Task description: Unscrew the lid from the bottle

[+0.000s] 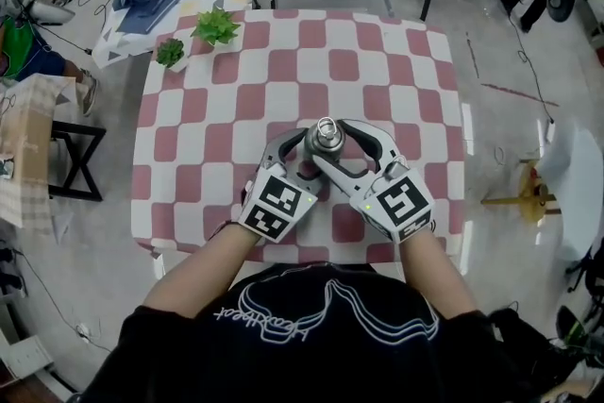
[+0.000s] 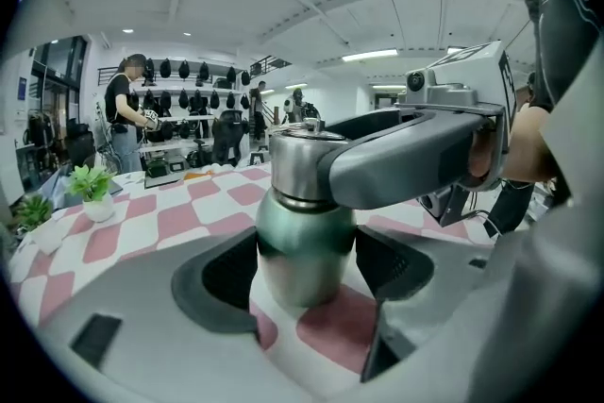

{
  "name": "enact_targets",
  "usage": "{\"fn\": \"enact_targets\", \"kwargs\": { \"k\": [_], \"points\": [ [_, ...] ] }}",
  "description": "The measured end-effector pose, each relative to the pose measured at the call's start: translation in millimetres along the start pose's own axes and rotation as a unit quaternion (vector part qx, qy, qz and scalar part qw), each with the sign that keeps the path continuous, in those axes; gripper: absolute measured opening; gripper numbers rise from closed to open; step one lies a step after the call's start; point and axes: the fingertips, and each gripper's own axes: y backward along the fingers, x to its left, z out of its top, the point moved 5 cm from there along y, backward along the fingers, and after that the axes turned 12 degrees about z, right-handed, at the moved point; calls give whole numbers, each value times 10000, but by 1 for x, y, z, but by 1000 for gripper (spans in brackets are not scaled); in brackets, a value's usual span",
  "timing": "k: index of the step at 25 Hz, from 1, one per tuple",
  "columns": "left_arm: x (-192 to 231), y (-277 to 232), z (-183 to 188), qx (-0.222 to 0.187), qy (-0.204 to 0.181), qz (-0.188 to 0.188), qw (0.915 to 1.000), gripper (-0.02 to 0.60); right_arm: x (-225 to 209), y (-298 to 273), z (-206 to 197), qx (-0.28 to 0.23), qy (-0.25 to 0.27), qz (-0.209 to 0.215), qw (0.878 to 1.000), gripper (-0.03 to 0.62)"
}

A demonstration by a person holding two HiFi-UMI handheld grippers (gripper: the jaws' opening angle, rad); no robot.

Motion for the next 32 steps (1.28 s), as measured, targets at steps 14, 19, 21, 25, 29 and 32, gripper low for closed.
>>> {"fn": "enact_targets", "kwargs": {
  "k": [14,19,21,25,29,32],
  "points": [
    [5,-1,0,-89,-266,-447,9986,330,-5,-2,3,157,214,316,9991,245],
    [10,-3,1,-142,-519,-897,9945,330,-9,-3,2,188,351,918,9950,245],
    [12,-4,2,-146,-622,-1079,9921,330,-11,-3,3,260,422,1120,9925,245],
    [15,-5,4,-129,-813,-1402,9867,330,-15,-3,5,389,561,1520,9860,245],
    [19,-7,3,-150,-994,-1687,9805,330,-18,-6,5,543,720,1861,9784,245],
    [21,-8,3,-163,-1112,-1894,9755,330,-19,-7,6,669,867,2101,9715,245]
  ]
}}
